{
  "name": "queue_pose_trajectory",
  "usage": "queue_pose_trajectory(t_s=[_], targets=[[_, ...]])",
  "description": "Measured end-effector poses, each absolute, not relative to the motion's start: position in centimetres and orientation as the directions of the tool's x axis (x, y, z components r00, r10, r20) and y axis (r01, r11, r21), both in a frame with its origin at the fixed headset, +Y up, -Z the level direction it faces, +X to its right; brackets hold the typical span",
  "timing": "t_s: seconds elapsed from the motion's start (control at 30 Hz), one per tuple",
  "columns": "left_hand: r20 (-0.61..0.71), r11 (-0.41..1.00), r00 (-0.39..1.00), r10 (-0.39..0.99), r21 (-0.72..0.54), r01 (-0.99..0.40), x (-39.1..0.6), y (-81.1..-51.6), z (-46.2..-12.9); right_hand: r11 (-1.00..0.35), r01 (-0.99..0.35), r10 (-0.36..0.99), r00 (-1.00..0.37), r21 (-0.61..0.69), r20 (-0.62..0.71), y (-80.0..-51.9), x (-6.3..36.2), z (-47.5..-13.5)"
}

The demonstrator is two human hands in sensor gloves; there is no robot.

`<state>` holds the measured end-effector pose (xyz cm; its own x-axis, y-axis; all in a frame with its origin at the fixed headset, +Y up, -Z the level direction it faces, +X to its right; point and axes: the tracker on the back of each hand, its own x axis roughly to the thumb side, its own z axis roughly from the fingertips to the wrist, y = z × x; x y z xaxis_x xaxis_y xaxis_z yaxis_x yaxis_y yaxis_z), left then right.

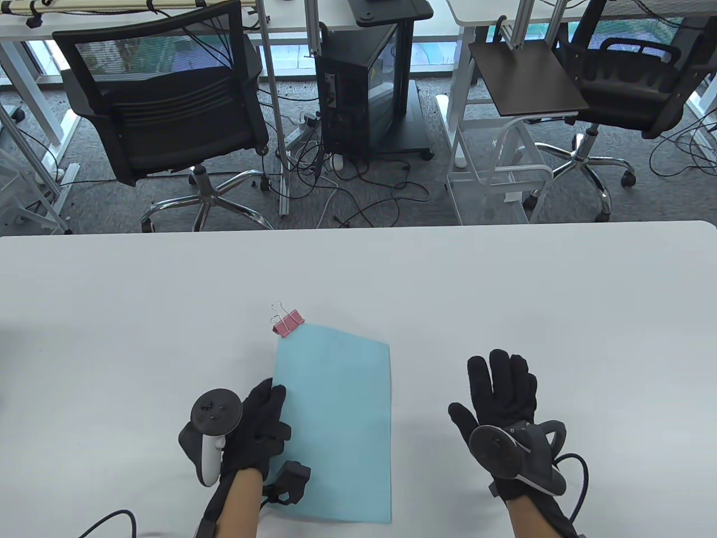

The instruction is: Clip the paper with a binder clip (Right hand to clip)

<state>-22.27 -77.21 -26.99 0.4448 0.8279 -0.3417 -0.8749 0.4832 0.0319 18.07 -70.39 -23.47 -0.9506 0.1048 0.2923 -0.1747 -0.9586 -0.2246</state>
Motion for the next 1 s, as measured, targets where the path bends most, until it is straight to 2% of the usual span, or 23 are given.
queue_pose_trajectory(t_s=[0.17, 0.3, 0.43, 0.5, 0.6, 0.77, 0.87, 1.0], targets=[[-0.394, 0.408, 0.353, 0.849, 0.063, -0.911, -23.4, -78.4, -27.0, -0.961, -0.193, 0.136, -0.953, -0.196, 0.269, -71.0, 18.7, -23.7], [-0.378, 0.383, 0.324, 0.867, 0.091, -0.919, -24.0, -78.4, -26.9, -0.963, -0.196, 0.145, -0.956, -0.185, 0.255, -71.3, 19.1, -23.8], [-0.314, 0.519, 0.473, 0.823, 0.079, -0.851, -23.9, -76.6, -26.7, -0.961, -0.201, 0.153, -0.958, -0.188, 0.242, -71.4, 19.4, -23.9], [-0.236, 0.590, 0.558, 0.796, 0.091, -0.802, -23.6, -75.4, -26.6, -0.959, -0.204, 0.156, -0.959, -0.196, 0.238, -71.3, 19.5, -23.8], [-0.077, 0.727, 0.723, 0.686, 0.120, -0.676, -22.2, -72.2, -25.9, -0.956, -0.199, 0.148, -0.962, -0.215, 0.232, -71.2, 19.7, -23.8], [0.144, 0.882, 0.926, 0.348, 0.284, -0.376, -18.6, -67.4, -23.5, -0.946, -0.191, 0.133, -0.965, -0.261, 0.225, -70.9, 19.7, -23.6], [0.182, 0.909, 0.957, 0.224, 0.315, -0.273, -16.6, -67.8, -22.6, -0.940, -0.181, 0.118, -0.968, -0.288, 0.222, -70.9, 19.7, -23.6], [0.151, 0.979, 0.988, 0.015, 0.197, -0.045, -15.5, -69.8, -22.7, -0.947, -0.171, 0.113, -0.970, -0.273, 0.214, -71.7, 19.7, -23.7]])
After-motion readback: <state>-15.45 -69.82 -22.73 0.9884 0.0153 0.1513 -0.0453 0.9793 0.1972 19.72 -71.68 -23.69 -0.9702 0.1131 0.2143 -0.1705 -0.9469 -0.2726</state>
